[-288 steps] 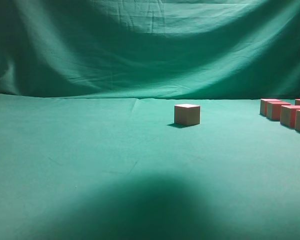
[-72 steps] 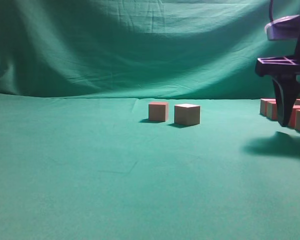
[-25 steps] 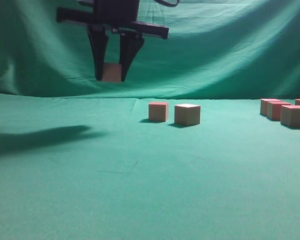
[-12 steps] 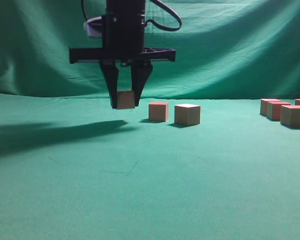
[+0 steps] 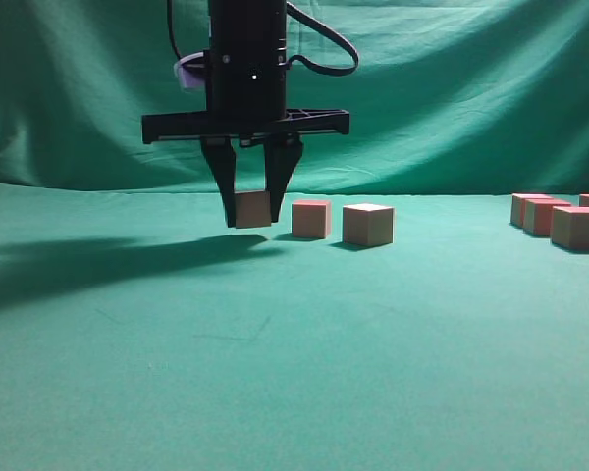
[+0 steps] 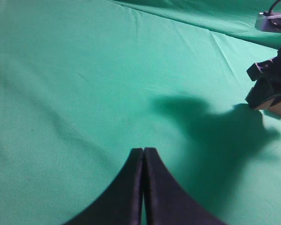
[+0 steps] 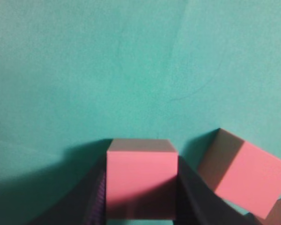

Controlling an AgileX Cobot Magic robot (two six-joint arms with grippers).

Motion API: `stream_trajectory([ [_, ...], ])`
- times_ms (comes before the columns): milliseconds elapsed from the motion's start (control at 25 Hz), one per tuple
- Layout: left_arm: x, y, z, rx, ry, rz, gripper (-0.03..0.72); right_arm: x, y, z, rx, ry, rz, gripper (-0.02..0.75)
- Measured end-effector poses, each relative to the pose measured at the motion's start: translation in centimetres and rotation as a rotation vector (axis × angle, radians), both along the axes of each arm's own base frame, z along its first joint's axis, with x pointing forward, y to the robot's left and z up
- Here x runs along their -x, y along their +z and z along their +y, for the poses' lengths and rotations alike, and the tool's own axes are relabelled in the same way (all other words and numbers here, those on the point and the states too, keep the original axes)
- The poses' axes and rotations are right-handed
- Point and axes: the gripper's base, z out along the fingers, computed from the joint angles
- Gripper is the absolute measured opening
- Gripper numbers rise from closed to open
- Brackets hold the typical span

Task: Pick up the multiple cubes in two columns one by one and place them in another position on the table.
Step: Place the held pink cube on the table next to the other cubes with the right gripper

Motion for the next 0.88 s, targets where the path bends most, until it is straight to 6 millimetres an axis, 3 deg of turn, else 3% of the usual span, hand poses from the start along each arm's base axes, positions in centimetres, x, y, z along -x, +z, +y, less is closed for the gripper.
stream_trajectory([
  [880, 0.00, 0.00, 0.00, 0.000, 0.000, 0.000, 0.000, 0.00, -0.92, 0.24, -0.013, -0.021, 0.023, 0.267],
])
